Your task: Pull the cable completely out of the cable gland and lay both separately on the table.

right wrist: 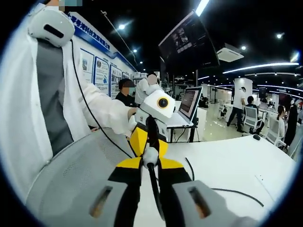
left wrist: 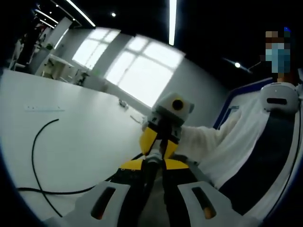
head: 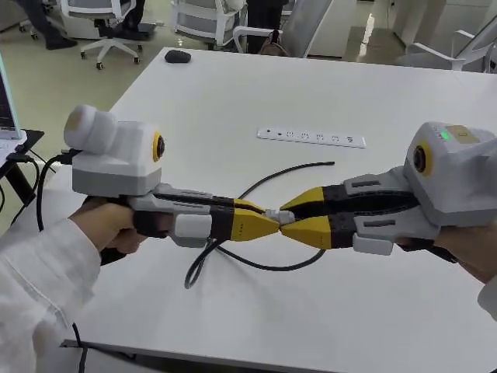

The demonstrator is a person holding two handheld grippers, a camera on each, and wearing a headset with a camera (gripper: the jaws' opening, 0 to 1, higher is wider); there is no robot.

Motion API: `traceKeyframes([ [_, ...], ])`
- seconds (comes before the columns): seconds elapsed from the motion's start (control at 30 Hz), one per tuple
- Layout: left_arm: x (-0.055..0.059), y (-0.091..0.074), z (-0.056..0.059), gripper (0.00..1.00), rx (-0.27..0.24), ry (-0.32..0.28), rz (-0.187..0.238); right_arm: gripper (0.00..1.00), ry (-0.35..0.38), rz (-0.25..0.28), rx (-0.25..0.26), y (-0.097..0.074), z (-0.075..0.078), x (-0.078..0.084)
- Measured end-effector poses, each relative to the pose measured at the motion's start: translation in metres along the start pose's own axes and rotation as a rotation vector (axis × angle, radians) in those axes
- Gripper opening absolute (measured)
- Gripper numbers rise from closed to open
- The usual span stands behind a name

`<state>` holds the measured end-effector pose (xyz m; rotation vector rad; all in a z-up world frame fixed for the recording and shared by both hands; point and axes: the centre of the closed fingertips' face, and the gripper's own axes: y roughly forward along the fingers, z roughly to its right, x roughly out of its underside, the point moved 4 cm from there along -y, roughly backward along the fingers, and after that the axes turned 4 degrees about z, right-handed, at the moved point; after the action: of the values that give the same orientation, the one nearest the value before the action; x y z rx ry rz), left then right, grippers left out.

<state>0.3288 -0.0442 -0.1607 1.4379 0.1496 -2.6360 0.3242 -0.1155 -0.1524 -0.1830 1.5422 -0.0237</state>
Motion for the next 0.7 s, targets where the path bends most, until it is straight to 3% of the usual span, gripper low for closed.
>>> traceKeyframes([
  [0.2, -0.001, 0.000, 0.001, 0.15, 0.003, 0.030, 0.005, 0.12, 0.060, 0.009, -0.004, 0.000, 0.001, -0.001],
  [0.27, -0.001, 0.000, 0.002, 0.15, 0.006, 0.047, 0.010, 0.12, 0.158, 0.021, -0.013, -0.001, 0.001, 0.001],
  [0.5, -0.007, -0.003, 0.003, 0.15, 0.002, 0.096, 0.036, 0.13, 0.149, 0.005, 0.012, -0.007, 0.003, 0.007],
  [0.7, -0.013, -0.003, 0.006, 0.15, 0.002, 0.198, 0.056, 0.11, 0.122, -0.003, 0.009, -0.005, 0.003, 0.005],
])
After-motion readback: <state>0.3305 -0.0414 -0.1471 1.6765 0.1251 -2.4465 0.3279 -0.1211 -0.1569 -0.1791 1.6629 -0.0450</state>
